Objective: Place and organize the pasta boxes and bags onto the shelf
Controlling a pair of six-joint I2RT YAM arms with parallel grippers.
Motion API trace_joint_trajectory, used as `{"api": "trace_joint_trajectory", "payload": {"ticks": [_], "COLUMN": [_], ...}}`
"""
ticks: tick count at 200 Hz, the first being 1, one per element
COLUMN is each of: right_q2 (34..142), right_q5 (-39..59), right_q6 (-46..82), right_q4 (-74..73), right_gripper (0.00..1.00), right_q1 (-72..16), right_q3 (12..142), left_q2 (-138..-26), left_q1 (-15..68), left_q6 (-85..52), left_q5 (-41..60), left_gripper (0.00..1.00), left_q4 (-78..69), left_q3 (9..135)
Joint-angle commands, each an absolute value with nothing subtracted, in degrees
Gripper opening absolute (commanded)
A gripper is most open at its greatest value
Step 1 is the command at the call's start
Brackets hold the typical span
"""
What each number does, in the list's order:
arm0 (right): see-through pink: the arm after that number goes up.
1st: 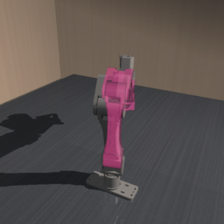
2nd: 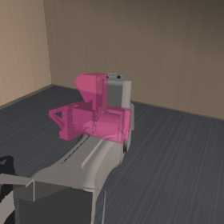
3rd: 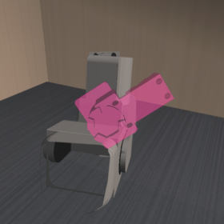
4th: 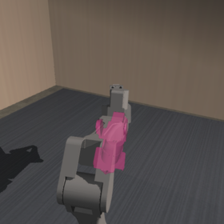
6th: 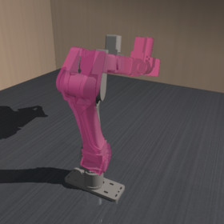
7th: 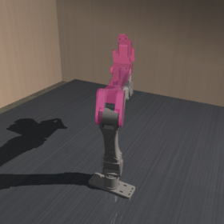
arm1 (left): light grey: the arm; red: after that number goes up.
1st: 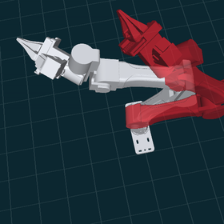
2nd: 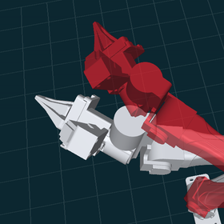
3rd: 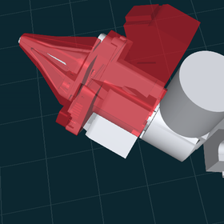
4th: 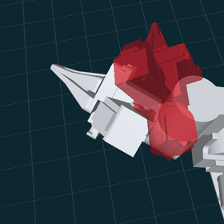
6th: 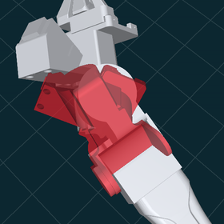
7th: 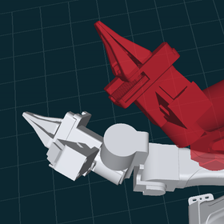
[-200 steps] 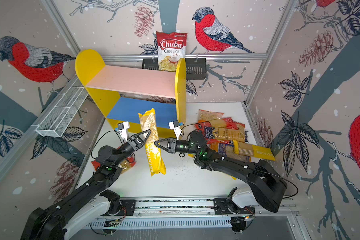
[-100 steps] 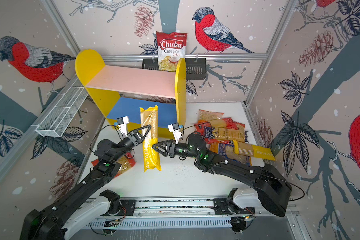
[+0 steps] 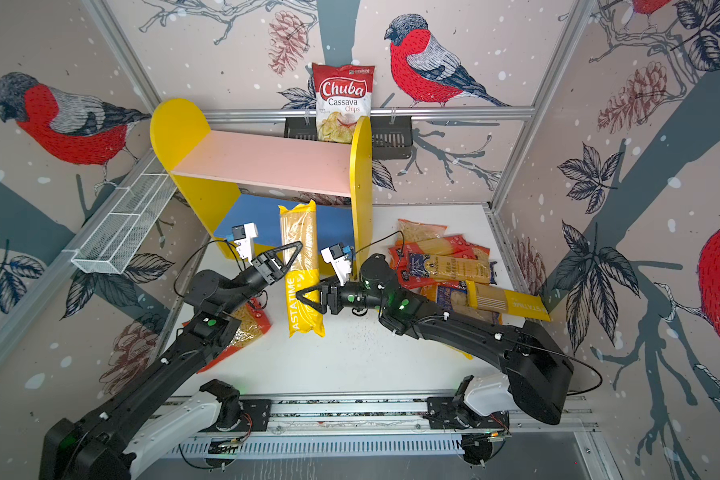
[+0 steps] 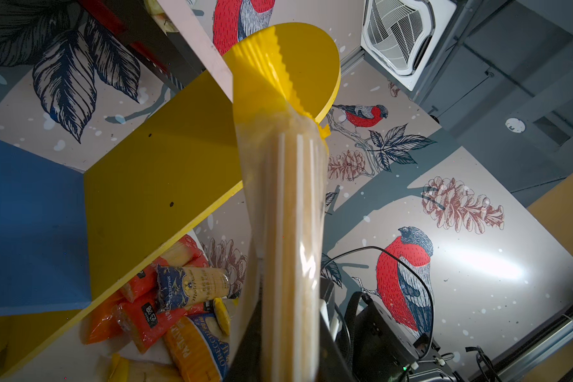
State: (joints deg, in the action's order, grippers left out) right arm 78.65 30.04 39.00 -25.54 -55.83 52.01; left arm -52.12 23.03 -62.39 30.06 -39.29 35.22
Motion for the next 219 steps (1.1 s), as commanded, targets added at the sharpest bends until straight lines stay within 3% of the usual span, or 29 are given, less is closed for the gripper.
{"api": "trace_joint_trajectory", "payload": {"ticks": [1,28,52,90,138,149,184,219], "right_q2": [78.57,78.66,79.09,81.09,85.60,86.87,91.30,94.77], "right_q5": [31.59,32.29,31.69,32.21,30.48,29.22,25.49,23.32], "right_q6": [41.45,43.65,43.75,45.21,47.59,48.41,50.61,53.16], "right_q4": [-30.70,-34.37,-35.91,-38.38,-38.18,-38.14,-38.83,-40.55], "right_gripper": [0.45,0.26,0.19,0.15,0.16,0.16,0.18,0.19], "right_q1": [-55.49,-55.47,-55.14,-53.67,-51.97,-51.62,-51.60,-52.49], "right_q3": [52.43,52.52,53.32,57.09,66.85,68.94,73.56,76.65], "left_q2": [-51.65,-52.30,-51.58,-46.63,-34.60,-31.53,-26.13,-25.54], "left_q1": [23.03,22.86,22.28,19.12,8.89,8.88,9.03,13.25], "left_q6": [-62.15,-62.01,-61.38,-57.60,-59.59,-59.39,-71.75,-69.60], "left_q5": [31.64,32.11,32.99,33.74,34.26,32.41,30.00,25.26], "left_gripper": [0.00,0.17,0.35,0.66,0.92,0.95,0.96,0.96], "left_q4": [-41.98,-41.67,-40.07,-32.52,-26.54,-23.79,-39.73,-40.47], "left_q3": [36.62,37.39,38.70,38.63,30.09,28.14,17.98,17.49]}}
